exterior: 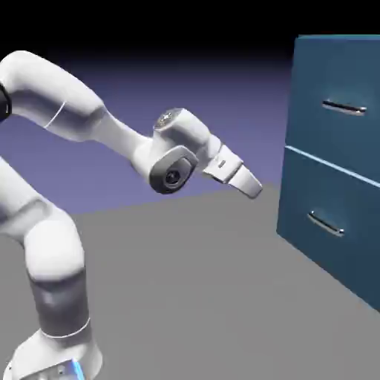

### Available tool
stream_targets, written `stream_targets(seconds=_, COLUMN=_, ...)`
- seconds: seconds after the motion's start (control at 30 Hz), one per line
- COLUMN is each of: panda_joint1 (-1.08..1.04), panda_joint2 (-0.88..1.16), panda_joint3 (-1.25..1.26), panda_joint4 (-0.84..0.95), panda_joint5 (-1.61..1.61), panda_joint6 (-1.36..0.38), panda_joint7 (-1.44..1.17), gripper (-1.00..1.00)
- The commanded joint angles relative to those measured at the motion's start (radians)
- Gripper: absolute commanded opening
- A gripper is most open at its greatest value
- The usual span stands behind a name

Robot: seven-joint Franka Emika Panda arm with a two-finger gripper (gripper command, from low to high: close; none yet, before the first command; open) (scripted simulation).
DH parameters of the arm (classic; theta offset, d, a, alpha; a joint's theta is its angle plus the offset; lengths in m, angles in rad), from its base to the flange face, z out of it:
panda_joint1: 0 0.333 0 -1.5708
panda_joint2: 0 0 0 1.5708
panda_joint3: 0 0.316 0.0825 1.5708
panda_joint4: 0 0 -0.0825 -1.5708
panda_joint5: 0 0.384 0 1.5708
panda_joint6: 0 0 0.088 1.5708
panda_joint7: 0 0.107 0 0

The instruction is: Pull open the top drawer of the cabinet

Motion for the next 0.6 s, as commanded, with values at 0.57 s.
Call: stream_targets(seconds=0.57, panda_joint1=-0.591, panda_joint2=-0.187, panda_joint3=0.451, panda_joint4=0.373, panda_joint5=0.783, panda_joint6=-0.096, panda_joint7=0.088, gripper=0.00)
